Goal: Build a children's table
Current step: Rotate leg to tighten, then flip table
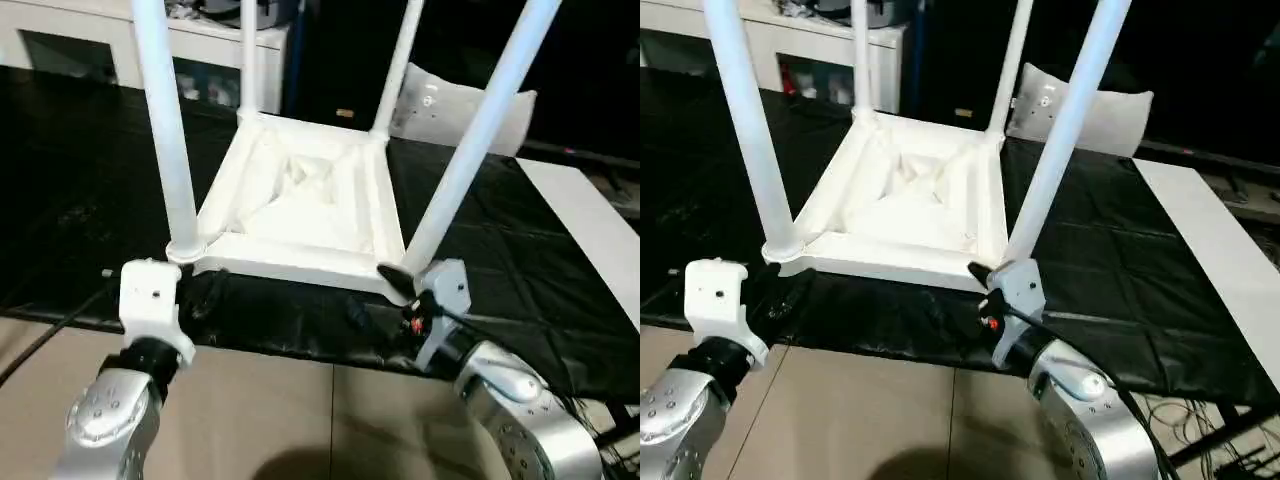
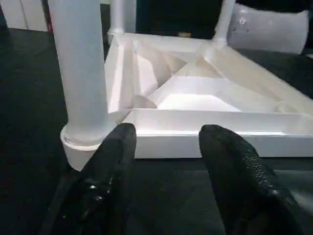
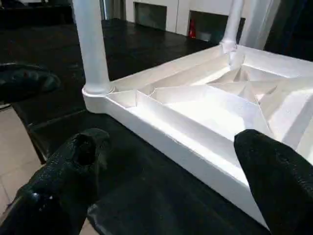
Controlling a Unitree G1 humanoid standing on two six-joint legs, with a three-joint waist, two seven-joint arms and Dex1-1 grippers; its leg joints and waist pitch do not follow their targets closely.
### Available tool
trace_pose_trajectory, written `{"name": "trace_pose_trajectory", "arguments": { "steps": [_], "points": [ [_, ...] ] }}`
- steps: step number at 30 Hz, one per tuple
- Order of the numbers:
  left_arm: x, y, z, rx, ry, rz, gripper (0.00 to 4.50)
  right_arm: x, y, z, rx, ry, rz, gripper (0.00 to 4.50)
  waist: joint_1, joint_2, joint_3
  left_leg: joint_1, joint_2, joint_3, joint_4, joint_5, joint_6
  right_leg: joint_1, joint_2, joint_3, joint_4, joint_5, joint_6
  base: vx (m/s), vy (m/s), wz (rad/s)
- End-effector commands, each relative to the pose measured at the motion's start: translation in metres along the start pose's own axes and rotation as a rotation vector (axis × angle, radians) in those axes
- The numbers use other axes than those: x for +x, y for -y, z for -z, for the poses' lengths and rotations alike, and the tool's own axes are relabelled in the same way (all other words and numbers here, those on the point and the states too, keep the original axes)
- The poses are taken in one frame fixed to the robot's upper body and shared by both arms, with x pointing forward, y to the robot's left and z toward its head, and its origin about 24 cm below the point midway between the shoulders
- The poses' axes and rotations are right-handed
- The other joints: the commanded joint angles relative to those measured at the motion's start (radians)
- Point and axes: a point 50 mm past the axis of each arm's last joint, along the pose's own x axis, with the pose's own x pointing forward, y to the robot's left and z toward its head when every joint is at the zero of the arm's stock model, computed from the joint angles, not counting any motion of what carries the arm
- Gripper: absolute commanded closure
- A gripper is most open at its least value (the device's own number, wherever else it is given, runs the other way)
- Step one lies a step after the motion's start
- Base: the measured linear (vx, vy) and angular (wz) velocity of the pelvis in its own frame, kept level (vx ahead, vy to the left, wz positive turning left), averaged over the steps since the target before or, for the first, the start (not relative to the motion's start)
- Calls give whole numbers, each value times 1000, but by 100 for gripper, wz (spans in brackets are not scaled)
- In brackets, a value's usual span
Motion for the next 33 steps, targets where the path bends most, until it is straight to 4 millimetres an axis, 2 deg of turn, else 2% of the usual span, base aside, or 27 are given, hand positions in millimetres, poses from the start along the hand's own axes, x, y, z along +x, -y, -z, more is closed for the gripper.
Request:
{"name": "trace_pose_trajectory", "arguments": {
  "steps": [1,2,3,4,5,6,7,9,10,11,12,13,15,16,17,18,19,20,22,23,24,25,26,28,29,31,33],
  "points": [
    [5,3,-2,0,6,14,184,-2,7,-1,-6,5,34,0,-4,27,-38,6,55,-20,-130,-403,-64,-6,-38,26,-75,-356,-99,15,-57,4],
    [9,0,-4,-4,6,10,177,-1,7,-1,-15,11,39,0,-3,27,-39,-5,57,-21,-134,-361,-60,-3,-35,26,-67,-295,-104,39,-55,1],
    [11,-1,-4,2,5,6,177,0,7,-1,-15,14,40,0,0,30,-41,-7,57,-20,-132,-344,-56,-3,-35,27,-64,-265,-107,39,-55,1],
    [13,-4,-5,10,0,-4,171,1,6,-1,-16,17,39,0,0,26,-41,-8,57,-16,-130,-327,-44,-7,-33,27,-64,-246,-116,36,-55,3],
    [15,-6,-5,15,-3,-10,161,1,6,-1,-18,18,37,0,-2,26,-41,-14,56,-18,-130,-326,-41,-4,-34,26,-62,-273,-121,19,-54,-1],
    [21,-13,-6,30,-14,-32,149,4,8,-3,-37,23,34,0,-2,38,-42,-18,55,-20,-131,-324,-46,-2,-35,25,-59,-277,-126,19,-54,-1],
    [21,-13,-6,30,-14,-32,137,4,8,-3,-37,23,34,0,-4,32,-48,-20,52,-16,-126,-304,-47,-1,-33,24,-61,-274,-129,24,-52,-4],
    [28,-18,-8,37,-19,-44,135,9,14,-5,-48,31,37,0,-1,34,-58,-23,54,-11,-123,-199,-40,5,-30,26,-50,-149,-149,36,-52,-2],
    [28,-19,-8,39,-20,-49,116,9,14,-5,-49,31,37,0,0,38,-60,-24,54,-11,-123,-165,-34,6,-30,25,-46,-102,-157,0,0,0],
    [30,-23,-9,52,-26,-84,116,11,17,-7,-61,34,37,0,1,38,-63,-30,54,-6,-117,-65,-22,14,-25,23,-36,33,-185,0,0,0],
    [32,-25,-9,59,-32,-112,96,13,20,-7,-71,36,39,0,2,35,-64,-28,54,-1,-113,-48,-15,13,-23,23,-35,60,-192,0,0,0],
    [32,-26,-9,57,-32,-114,96,13,20,-8,-73,36,39,0,3,38,-66,-26,51,3,-111,-19,-3,18,-22,24,-33,93,-209,0,0,0],
    [30,-23,-8,16,-47,-133,92,19,30,-11,-96,43,43,0,5,50,-65,-25,55,5,-113,-9,2,21,-23,24,-31,109,-235,0,0,0],
    [29,-20,-7,4,-51,-122,81,21,33,-13,-102,47,48,0,4,48,-63,-25,57,6,-115,-30,-3,20,-21,23,-34,81,-246,0,0,0],
    [25,-17,-5,-3,-66,-121,64,23,39,-15,-113,51,62,0,6,49,-61,-21,60,9,-116,-70,-7,16,-21,24,-37,34,-252,0,0,0],
    [22,-16,-3,-10,-75,-126,55,25,44,-16,-123,52,76,0,4,49,-61,-22,64,8,-118,-84,-10,18,-23,23,-35,15,-256,0,0,0],
    [20,-15,-1,-14,-83,-135,54,26,47,-17,-131,53,87,0,6,51,-59,-22,65,10,-119,-106,-14,14,-21,23,-41,-22,-252,0,0,0],
    [19,-15,0,-16,-91,-153,55,26,50,-17,-137,53,99,0,4,44,-57,-21,65,12,-120,-122,-14,12,-19,23,-44,-46,-248,0,0,0],
    [14,-20,3,-21,-101,-214,39,26,59,-20,-149,54,152,0,7,49,-53,-19,66,12,-123,-183,-24,5,-16,24,-51,-135,-226,0,0,0],
    [13,-24,4,-18,-101,-252,14,26,65,-21,-146,61,180,0,8,41,-52,-21,64,12,-125,-208,-29,6,-15,23,-54,-186,-207,0,0,0],
    [13,-27,3,-14,-97,-266,13,26,66,-22,-142,65,189,0,10,37,-53,-18,64,13,-123,-214,-30,2,-15,23,-58,-207,-196,0,0,0],
    [14,-28,3,-10,-91,-271,12,26,66,-22,-138,67,187,0,13,39,-51,-16,63,14,-123,-227,-33,-4,-14,25,-62,-241,-180,0,0,0],
    [17,-31,2,-8,-80,-266,6,26,64,-21,-134,66,170,0,14,36,-51,-17,62,14,-124,-231,-33,-4,-13,24,-64,-256,-170,0,0,0],
    [23,-35,-2,-6,-61,-256,6,27,61,-19,-139,57,145,0,20,37,-53,-20,61,12,-126,-225,-40,-7,-11,23,-62,-263,-148,0,0,0],
    [33,-38,-7,-9,-37,-213,6,27,58,-15,-133,53,135,0,22,39,-53,-15,59,13,-125,-235,-40,-14,-10,24,-64,-263,-144,0,0,0],
    [42,-36,-9,-33,-30,-154,6,28,54,-10,-134,43,127,0,22,40,-52,-16,58,12,-128,-263,-46,-17,-10,23,-66,-294,-140,0,0,0],
    [45,-36,-10,-33,-23,-147,6,28,52,-9,-134,40,118,0,19,39,-53,-22,59,8,-131,-268,-58,-13,-11,21,-64,-294,-136,0,0,0]
  ]
}}
